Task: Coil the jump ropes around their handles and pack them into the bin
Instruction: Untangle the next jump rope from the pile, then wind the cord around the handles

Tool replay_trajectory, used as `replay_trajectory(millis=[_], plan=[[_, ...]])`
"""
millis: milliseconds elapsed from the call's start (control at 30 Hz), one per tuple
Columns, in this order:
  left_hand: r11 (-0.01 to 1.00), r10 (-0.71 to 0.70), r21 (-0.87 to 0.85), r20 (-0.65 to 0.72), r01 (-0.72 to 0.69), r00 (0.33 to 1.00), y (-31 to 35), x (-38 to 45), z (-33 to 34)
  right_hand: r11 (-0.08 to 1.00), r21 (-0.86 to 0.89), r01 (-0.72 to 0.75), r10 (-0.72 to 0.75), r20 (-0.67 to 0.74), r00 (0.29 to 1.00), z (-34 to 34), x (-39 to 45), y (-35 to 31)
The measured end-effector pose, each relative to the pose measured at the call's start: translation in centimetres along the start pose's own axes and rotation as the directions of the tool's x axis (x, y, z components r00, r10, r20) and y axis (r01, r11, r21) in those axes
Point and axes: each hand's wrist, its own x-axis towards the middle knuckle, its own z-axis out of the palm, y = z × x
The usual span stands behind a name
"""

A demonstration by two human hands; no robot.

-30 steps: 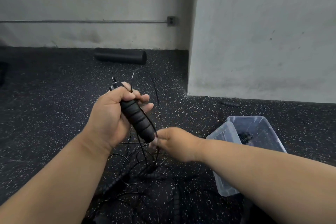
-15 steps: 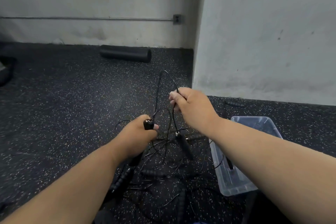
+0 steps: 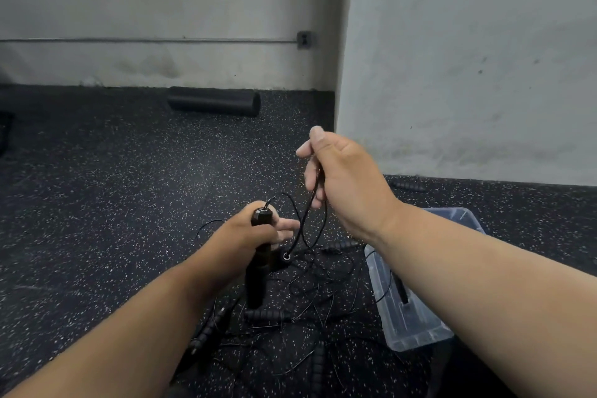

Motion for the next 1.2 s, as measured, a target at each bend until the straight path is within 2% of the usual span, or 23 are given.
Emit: replay_trajectory(millis=[100,233,333,433,533,633,700,800,900,967,1000,1200], plan=[[1.0,-0.011,-0.008,0.127,0.012,0.992,-0.1,0.1,0.1,0.964,0.251,-0.088,0.108,-0.068,0.992,-0.2,0.4,-0.7],[0.997,-0.07,-0.004,0.278,0.074,0.958,-0.5,-0.4,1.1,0.887,0.434,-0.155,0.228,-0.12,0.966,-0.8,0.9,-0.9],[0.997,-0.075,0.032,0.308,0.068,0.948,-0.8,-0.7,1.9,0.834,0.519,-0.185,0.273,-0.097,0.957,-0.9,1.0,-0.5],[0.996,-0.069,0.08,0.317,0.046,0.946,-1.0,-0.7,2.5,0.821,0.54,-0.187,0.25,-0.044,0.967,-0.9,1.0,-0.3],[0.993,-0.049,0.119,0.237,0.021,0.97,-1.3,-0.5,2.9,0.829,0.534,-0.166,0.217,-0.033,0.976,-0.9,1.2,-0.3],[0.999,-0.012,-0.038,0.147,0.018,0.989,-1.3,-0.1,2.5,0.887,0.427,-0.177,0.237,-0.091,0.967,-2.0,1.8,0.0],[0.984,0.021,-0.176,0.069,-0.008,0.997,-0.8,0.1,2.0,0.943,0.196,-0.268,0.289,-0.084,0.954,-3.0,1.9,0.7],[0.924,0.054,-0.376,-0.061,-0.073,0.997,0.4,0.4,1.1,0.894,-0.235,-0.382,0.413,0.1,0.905,-3.6,0.9,2.0],[0.831,0.08,-0.54,-0.124,-0.135,0.989,1.2,0.6,0.7,0.822,-0.464,-0.331,0.519,0.369,0.771,-2.8,-1.1,3.4],[0.8,0.075,-0.582,-0.146,-0.147,0.986,1.4,0.6,0.6,0.818,-0.515,-0.258,0.529,0.495,0.689,-1.8,-2.3,4.3],[0.798,0.075,-0.583,-0.149,-0.149,0.986,1.5,0.6,0.6,0.824,-0.513,-0.242,0.522,0.517,0.678,-1.3,-2.7,4.6],[0.816,0.076,-0.564,-0.114,-0.128,0.991,1.5,0.2,1.1,0.875,-0.376,-0.305,0.47,0.51,0.72,-0.2,-3.6,5.0]])
